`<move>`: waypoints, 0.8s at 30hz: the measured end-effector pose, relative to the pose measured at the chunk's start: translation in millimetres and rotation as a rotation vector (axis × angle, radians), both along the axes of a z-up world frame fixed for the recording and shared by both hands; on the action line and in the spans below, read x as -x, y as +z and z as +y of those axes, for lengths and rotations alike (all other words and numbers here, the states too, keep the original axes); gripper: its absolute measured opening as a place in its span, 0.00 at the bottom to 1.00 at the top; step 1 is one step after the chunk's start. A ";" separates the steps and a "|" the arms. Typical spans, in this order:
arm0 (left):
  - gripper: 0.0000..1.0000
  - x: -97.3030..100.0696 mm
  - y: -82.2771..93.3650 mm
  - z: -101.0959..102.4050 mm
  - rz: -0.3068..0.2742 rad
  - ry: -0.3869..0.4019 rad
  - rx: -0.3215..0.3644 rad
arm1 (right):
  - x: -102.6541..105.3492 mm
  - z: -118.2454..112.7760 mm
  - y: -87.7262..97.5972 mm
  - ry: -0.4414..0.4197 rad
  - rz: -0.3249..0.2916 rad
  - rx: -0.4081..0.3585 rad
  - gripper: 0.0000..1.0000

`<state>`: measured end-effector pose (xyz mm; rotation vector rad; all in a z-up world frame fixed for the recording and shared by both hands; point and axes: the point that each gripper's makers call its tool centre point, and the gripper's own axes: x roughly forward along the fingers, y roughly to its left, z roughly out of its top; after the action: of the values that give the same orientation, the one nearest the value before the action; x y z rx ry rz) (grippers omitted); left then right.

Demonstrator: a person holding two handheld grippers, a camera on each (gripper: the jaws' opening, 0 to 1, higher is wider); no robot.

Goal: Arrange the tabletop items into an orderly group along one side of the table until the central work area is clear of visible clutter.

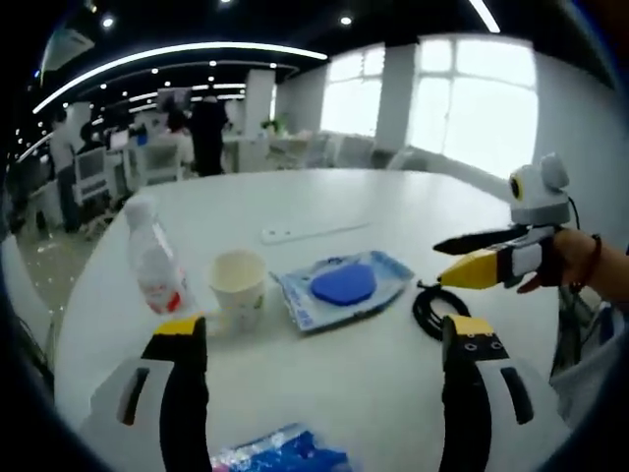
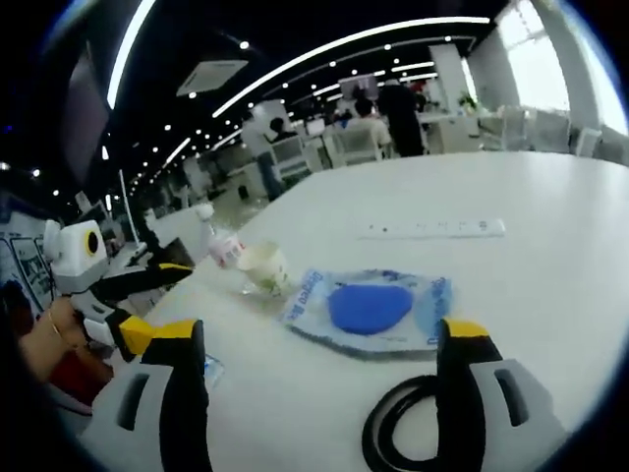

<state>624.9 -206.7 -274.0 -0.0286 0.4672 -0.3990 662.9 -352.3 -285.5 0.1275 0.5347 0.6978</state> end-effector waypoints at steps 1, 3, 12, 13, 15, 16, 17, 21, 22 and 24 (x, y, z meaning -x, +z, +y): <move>0.99 3.0 1.2 0.6 0.000 0.001 0.004 | 4.5 2.5 1.0 0.008 0.001 -0.004 0.98; 0.99 10.0 5.2 0.6 -0.008 -0.008 -0.001 | 10.7 5.4 1.8 0.018 0.000 -0.003 0.98; 0.99 36.8 17.5 2.2 -0.024 -0.048 -0.025 | 34.9 16.5 0.3 0.058 0.006 -0.008 0.98; 0.99 40.1 19.1 3.2 -0.025 -0.051 -0.030 | 38.0 18.0 -0.9 0.063 0.009 -0.008 0.98; 0.99 43.6 21.2 4.7 -0.031 -0.058 -0.031 | 43.2 20.8 -3.0 0.073 0.014 -0.006 0.98; 0.99 46.3 22.3 5.7 -0.028 -0.061 -0.025 | 45.0 21.9 -4.2 0.077 0.017 -0.004 0.98; 0.99 47.8 22.8 6.1 -0.026 -0.063 -0.015 | 47.3 23.0 -5.6 0.082 0.020 -0.001 0.98; 0.99 56.3 25.6 8.9 -0.024 -0.070 0.002 | 58.6 30.4 -9.8 0.104 0.029 0.006 0.97; 0.99 59.4 26.6 9.6 -0.026 -0.072 0.003 | 60.7 32.2 -10.7 0.108 0.030 0.008 0.97; 0.99 64.7 26.4 12.0 -0.026 -0.074 -0.013 | 66.5 38.0 -12.8 0.122 0.037 0.009 0.96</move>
<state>560.2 -194.7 -247.6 0.0063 0.4464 -0.4688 596.3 -314.3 -298.3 0.1004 0.5841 0.8132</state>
